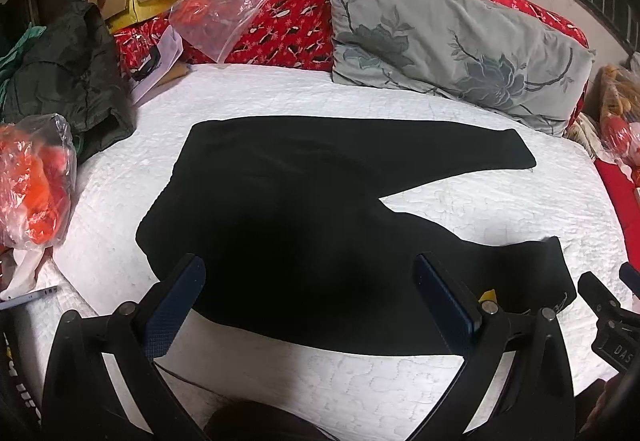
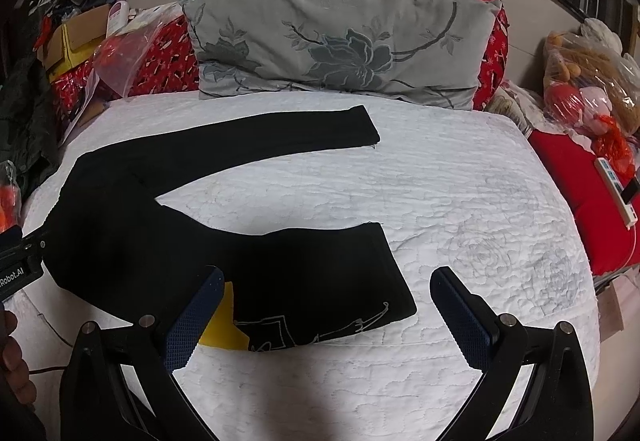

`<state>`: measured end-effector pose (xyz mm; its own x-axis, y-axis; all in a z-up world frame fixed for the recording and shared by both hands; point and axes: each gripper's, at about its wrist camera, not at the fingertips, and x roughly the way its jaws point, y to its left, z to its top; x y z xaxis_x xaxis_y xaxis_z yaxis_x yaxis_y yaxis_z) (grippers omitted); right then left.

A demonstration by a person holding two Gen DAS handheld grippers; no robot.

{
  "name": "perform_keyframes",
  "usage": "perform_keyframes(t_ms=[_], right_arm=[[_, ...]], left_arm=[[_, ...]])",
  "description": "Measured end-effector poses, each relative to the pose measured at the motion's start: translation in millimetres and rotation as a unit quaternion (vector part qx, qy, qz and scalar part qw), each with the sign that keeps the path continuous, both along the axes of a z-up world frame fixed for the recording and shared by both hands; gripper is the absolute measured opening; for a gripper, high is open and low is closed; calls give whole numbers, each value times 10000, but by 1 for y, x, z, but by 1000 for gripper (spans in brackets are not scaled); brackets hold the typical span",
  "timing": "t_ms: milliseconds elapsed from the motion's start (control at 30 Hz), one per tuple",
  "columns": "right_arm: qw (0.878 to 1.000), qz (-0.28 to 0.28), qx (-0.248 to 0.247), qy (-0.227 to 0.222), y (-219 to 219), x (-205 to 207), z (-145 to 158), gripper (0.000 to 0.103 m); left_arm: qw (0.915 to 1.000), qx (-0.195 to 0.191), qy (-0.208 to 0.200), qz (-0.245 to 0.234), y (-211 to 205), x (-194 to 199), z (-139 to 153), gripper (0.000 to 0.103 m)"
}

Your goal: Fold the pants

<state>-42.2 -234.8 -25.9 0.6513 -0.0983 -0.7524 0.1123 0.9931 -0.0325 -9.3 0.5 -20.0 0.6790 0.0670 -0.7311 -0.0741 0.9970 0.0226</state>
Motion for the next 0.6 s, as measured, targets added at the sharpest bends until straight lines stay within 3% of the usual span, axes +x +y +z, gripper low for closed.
perform_keyframes(t_ms=[600], right_arm=[[10000, -13, 22, 41, -1, 0, -3, 103]], left_arm=[[10000, -40, 75, -5, 2, 2, -2, 103]])
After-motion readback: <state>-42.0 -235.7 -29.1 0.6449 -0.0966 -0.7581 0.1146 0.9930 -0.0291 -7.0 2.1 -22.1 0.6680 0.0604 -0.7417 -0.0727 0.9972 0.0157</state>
